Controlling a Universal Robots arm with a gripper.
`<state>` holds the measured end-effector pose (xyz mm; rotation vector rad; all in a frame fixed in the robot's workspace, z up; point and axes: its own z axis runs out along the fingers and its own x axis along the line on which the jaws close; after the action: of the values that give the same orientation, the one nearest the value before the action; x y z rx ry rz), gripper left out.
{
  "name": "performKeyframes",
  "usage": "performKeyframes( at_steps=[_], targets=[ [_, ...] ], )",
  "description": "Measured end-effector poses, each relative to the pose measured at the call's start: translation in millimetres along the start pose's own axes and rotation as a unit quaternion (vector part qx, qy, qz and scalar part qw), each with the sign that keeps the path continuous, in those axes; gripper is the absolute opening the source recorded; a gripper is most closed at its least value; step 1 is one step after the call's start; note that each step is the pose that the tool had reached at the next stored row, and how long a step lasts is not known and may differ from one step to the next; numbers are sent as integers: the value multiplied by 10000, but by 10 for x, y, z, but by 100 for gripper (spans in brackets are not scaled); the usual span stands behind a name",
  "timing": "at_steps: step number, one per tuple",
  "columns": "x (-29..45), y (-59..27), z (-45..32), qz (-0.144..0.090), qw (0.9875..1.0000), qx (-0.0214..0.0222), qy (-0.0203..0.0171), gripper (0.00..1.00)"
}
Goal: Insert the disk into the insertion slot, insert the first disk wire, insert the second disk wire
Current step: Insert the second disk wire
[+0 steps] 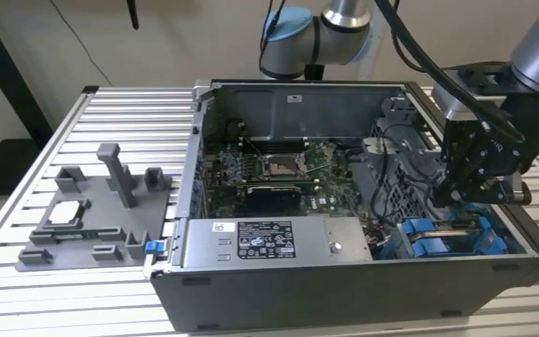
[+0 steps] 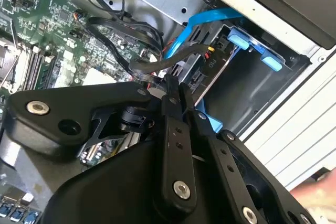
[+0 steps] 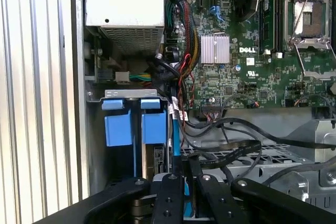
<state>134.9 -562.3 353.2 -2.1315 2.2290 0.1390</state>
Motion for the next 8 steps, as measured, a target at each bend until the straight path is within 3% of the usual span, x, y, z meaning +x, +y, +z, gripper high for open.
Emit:
performKeyframes(
  at_steps=[8],
  targets=[
    [17, -3, 70, 1, 10000, 0, 3, 0]
  ],
)
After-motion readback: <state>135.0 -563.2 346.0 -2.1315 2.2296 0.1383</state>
